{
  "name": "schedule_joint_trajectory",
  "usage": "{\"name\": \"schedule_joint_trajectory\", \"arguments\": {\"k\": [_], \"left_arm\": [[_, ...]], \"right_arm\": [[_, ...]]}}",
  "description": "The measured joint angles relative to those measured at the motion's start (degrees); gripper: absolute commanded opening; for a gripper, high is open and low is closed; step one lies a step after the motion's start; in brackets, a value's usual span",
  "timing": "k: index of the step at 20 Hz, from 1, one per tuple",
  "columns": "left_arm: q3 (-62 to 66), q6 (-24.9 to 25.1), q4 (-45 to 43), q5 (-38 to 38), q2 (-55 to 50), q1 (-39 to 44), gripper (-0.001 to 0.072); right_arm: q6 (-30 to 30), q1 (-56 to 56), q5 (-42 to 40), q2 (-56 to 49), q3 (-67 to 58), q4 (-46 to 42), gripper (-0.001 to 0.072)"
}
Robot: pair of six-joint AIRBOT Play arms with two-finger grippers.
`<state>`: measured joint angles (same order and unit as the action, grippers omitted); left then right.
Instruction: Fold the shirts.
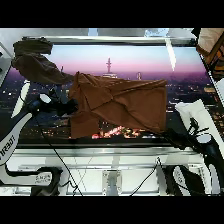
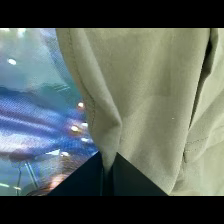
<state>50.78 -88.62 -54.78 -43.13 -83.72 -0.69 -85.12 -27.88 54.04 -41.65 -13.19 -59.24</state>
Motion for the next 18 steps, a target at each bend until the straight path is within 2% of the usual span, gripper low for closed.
{"name": "schedule_joint_trajectory", "arguments": {"k": [8,16,17,18], "left_arm": [[0.0,0.0,0.0,0.1,0.0,0.0,0.0020],[0.0,0.0,0.0,0.1,0.0,0.0,0.0020],[0.0,0.0,0.0,0.1,0.0,0.0,0.0020],[0.0,0.0,0.0,0.1,0.0,0.0,0.0020]], "right_arm": [[0.1,0.0,-11.2,-1.7,1.4,7.0,0.0394],[10.3,0.0,-11.1,-9.5,1.5,18.7,0.0393],[11.2,0.0,-10.3,-9.8,1.5,19.1,0.0372],[12.0,0.0,-9.7,-10.1,1.5,19.1,0.0293]]}}
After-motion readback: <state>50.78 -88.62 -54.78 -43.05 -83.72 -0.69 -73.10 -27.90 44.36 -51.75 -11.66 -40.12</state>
